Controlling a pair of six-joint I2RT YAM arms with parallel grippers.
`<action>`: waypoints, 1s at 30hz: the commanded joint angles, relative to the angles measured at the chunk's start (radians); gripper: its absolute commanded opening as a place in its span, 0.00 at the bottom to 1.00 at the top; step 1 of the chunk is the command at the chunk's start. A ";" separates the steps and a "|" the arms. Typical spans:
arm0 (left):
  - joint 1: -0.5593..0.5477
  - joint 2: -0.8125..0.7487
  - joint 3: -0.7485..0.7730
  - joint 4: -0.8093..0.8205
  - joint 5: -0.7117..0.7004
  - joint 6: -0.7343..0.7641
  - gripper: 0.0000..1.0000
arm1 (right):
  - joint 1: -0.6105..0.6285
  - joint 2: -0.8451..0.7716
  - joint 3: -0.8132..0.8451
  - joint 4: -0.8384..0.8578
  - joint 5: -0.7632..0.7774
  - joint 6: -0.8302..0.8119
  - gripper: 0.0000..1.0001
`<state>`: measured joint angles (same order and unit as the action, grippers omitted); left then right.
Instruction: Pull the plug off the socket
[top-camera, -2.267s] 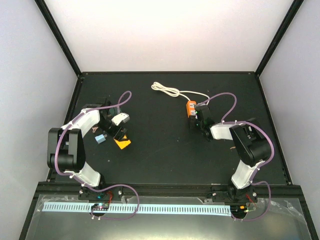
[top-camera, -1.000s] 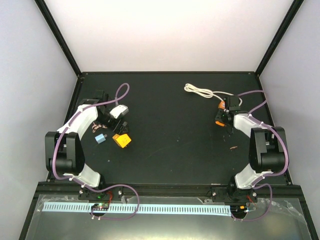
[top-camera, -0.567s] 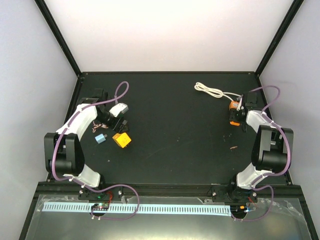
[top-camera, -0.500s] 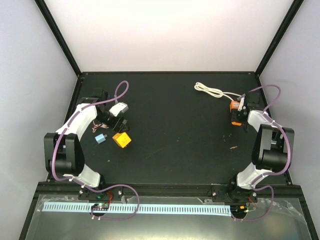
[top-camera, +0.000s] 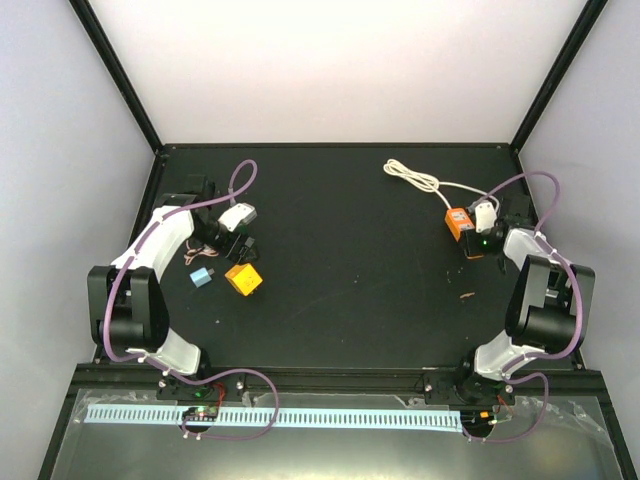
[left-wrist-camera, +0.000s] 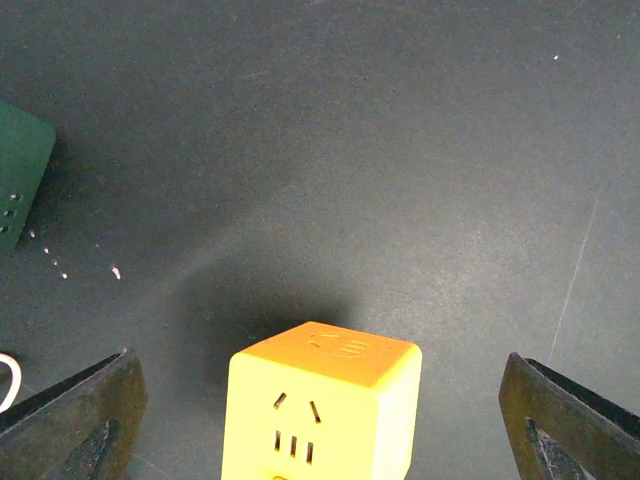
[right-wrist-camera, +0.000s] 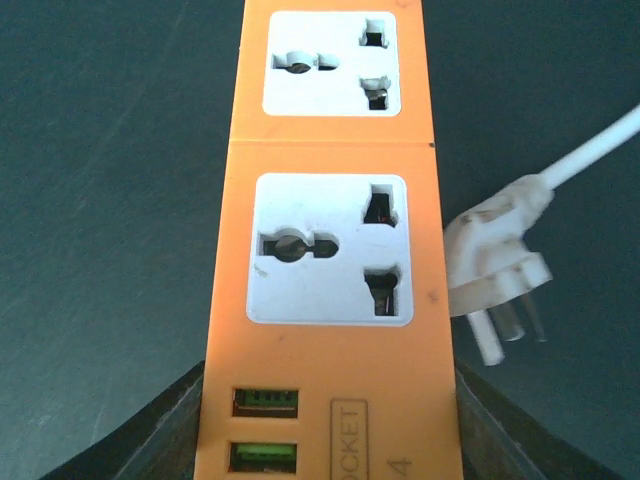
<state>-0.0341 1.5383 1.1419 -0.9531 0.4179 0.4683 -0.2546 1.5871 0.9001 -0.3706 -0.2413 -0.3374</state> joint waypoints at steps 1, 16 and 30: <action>-0.001 -0.009 0.042 -0.007 0.045 -0.014 0.99 | 0.006 -0.014 -0.016 -0.012 -0.075 -0.144 0.02; 0.000 -0.071 0.007 0.004 0.042 0.013 0.99 | -0.002 0.046 -0.071 -0.005 -0.006 -0.204 0.11; -0.001 -0.130 -0.023 0.011 0.049 0.027 0.99 | -0.207 0.023 -0.115 -0.176 -0.049 -0.591 0.09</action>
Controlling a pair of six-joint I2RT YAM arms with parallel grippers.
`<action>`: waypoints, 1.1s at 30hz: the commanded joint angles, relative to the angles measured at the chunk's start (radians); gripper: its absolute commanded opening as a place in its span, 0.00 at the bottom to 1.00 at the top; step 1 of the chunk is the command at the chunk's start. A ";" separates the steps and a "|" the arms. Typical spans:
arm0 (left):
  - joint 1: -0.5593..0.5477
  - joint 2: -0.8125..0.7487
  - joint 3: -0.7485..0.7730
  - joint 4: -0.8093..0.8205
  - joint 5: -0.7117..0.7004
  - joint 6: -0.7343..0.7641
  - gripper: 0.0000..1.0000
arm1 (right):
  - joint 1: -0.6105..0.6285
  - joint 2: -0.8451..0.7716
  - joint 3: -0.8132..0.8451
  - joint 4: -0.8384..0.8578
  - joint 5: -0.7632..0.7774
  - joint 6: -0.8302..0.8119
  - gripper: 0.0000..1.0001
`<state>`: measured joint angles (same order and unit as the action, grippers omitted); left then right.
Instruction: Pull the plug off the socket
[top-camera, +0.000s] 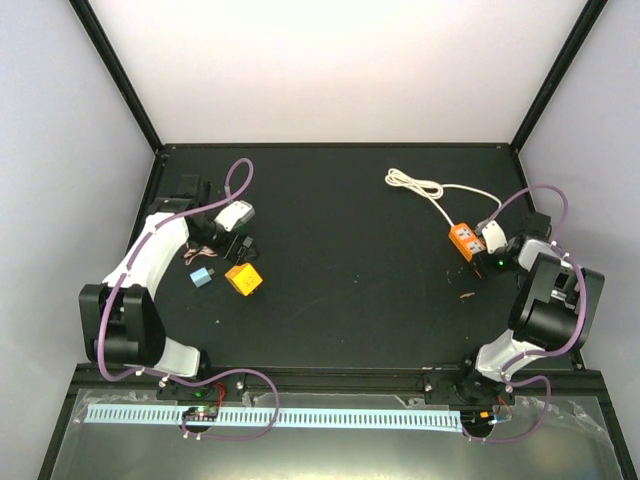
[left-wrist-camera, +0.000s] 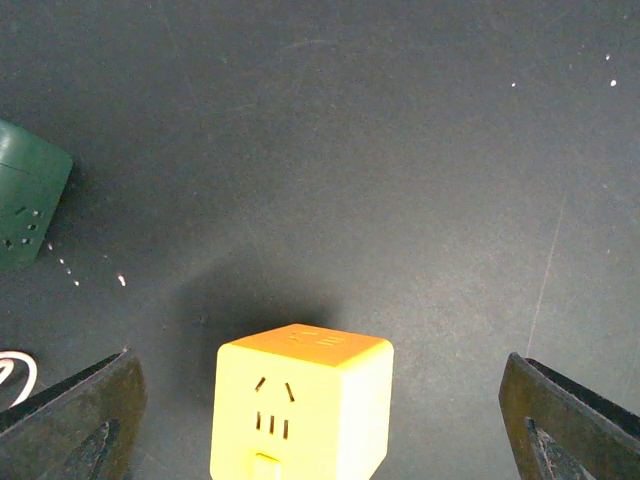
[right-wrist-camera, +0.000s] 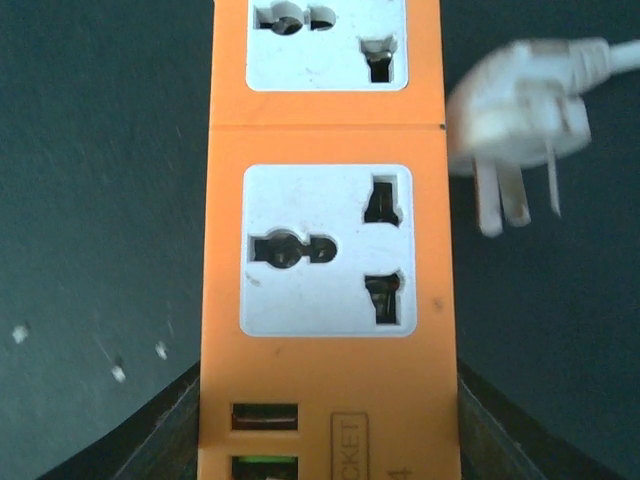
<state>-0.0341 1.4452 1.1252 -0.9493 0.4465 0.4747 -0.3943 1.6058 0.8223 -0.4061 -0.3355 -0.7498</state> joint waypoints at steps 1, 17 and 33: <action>-0.001 -0.041 -0.009 0.007 0.018 0.021 0.99 | -0.089 0.012 -0.051 -0.146 0.067 -0.227 0.09; -0.001 -0.108 -0.033 0.077 0.046 -0.057 0.99 | -0.265 -0.046 0.004 -0.355 -0.074 -0.432 0.78; 0.007 -0.212 0.031 0.071 0.099 -0.063 0.99 | -0.199 -0.065 0.427 -0.541 -0.317 -0.168 1.00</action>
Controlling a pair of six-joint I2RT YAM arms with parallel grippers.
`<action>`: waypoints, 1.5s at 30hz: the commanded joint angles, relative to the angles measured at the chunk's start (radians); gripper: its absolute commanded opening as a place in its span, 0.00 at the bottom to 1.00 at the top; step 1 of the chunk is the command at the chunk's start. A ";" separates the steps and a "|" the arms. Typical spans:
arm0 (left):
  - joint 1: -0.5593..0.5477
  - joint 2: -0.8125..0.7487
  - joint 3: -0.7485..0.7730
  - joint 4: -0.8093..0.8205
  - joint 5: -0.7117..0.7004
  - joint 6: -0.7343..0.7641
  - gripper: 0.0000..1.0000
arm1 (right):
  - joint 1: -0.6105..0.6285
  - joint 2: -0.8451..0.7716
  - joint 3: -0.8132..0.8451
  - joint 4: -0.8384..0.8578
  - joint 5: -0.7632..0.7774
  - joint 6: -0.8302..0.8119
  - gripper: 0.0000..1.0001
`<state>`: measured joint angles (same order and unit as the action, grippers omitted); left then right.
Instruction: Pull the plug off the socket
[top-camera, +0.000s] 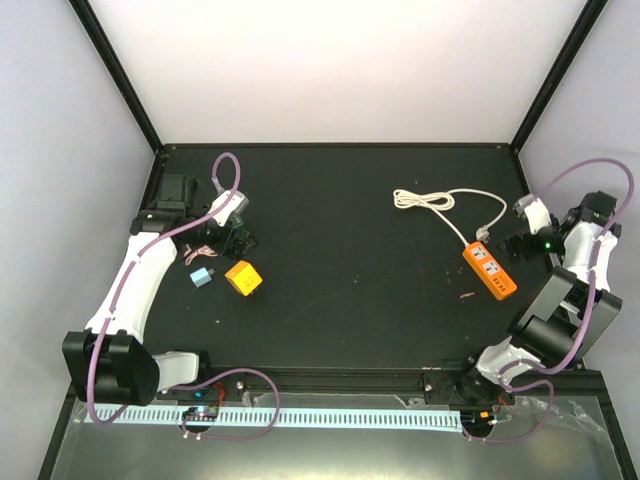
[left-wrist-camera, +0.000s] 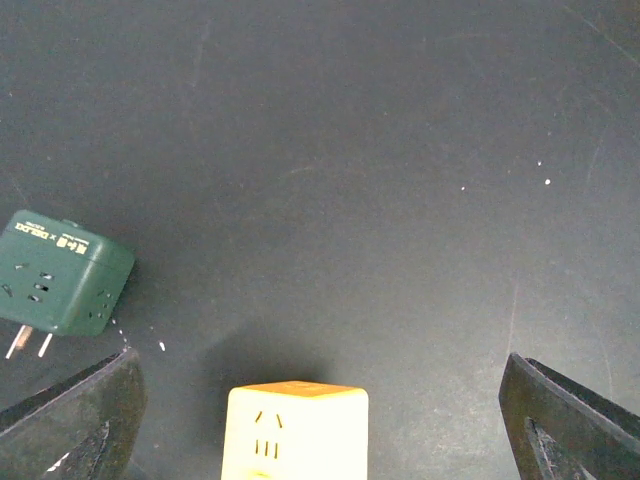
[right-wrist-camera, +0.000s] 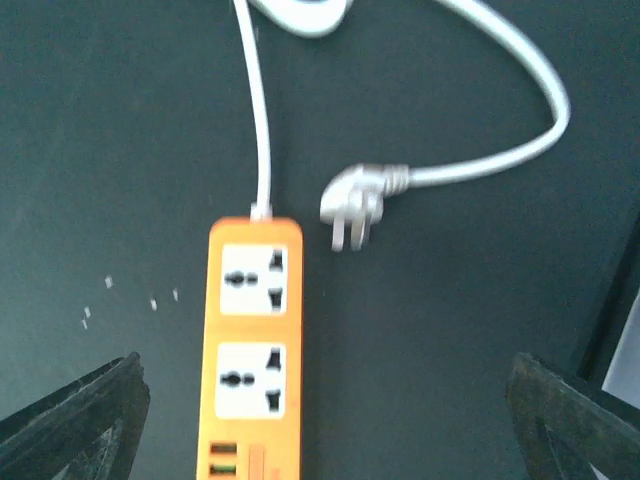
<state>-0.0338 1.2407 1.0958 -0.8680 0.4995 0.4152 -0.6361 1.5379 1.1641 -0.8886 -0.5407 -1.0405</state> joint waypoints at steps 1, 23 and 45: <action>0.006 -0.009 0.068 -0.009 0.033 -0.009 0.99 | 0.060 -0.003 0.103 -0.058 -0.118 0.151 1.00; -0.087 -0.036 -0.124 0.003 -0.191 0.114 0.99 | 0.574 -0.265 -0.093 0.222 -0.238 0.659 1.00; -0.070 0.142 -0.141 0.074 -0.450 0.133 0.89 | 0.609 -0.327 -0.226 0.374 -0.278 0.809 1.00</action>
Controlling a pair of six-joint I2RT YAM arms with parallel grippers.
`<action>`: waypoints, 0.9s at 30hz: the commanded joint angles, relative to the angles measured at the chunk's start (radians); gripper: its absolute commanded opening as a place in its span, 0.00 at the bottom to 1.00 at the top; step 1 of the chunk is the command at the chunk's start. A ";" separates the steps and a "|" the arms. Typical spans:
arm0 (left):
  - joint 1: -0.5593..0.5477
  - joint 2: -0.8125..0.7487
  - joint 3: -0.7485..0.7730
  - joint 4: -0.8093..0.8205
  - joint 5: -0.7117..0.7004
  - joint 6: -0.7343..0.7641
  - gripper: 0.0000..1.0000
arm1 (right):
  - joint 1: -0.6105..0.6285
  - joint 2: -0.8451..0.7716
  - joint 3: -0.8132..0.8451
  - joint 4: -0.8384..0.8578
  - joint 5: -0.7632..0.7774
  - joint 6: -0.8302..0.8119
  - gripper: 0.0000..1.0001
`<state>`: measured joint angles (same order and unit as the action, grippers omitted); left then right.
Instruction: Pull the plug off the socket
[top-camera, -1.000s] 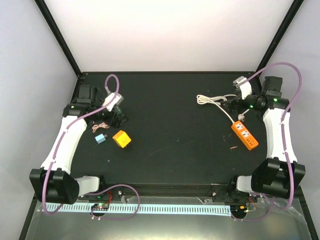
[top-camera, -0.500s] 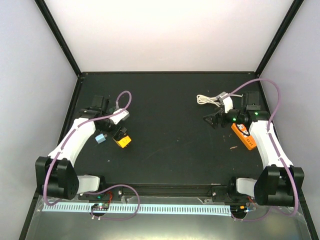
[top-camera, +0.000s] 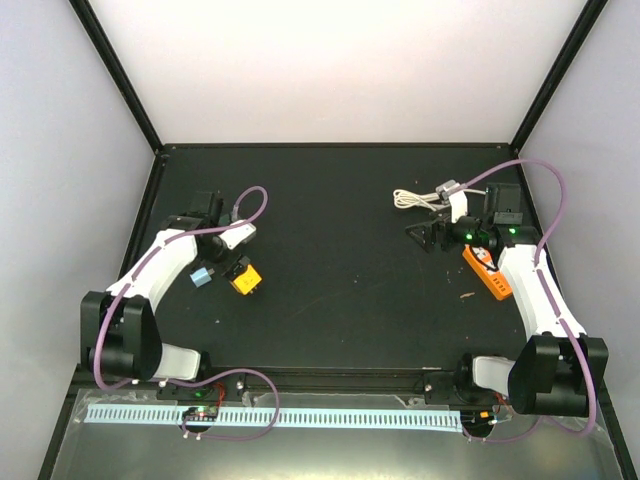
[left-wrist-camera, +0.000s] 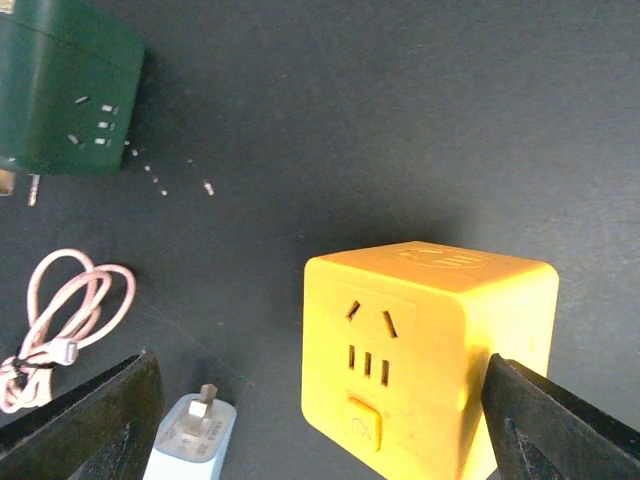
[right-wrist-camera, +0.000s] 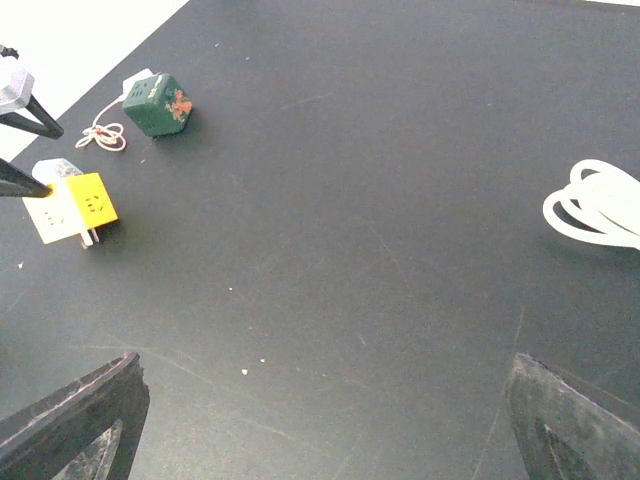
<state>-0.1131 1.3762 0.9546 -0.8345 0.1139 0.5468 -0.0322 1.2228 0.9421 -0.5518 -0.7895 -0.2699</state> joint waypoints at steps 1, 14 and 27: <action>0.009 0.005 0.000 0.045 -0.063 -0.002 0.88 | 0.005 -0.016 -0.008 0.042 -0.031 0.046 1.00; 0.072 -0.024 0.052 0.040 -0.027 -0.013 0.92 | 0.006 -0.053 -0.016 0.091 0.065 0.064 1.00; 0.086 -0.249 0.074 0.076 0.178 -0.198 0.99 | 0.006 -0.176 -0.047 0.165 0.141 0.074 1.00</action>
<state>-0.0376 1.1942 1.0069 -0.7971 0.2157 0.4587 -0.0322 1.1034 0.9222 -0.4438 -0.6819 -0.2092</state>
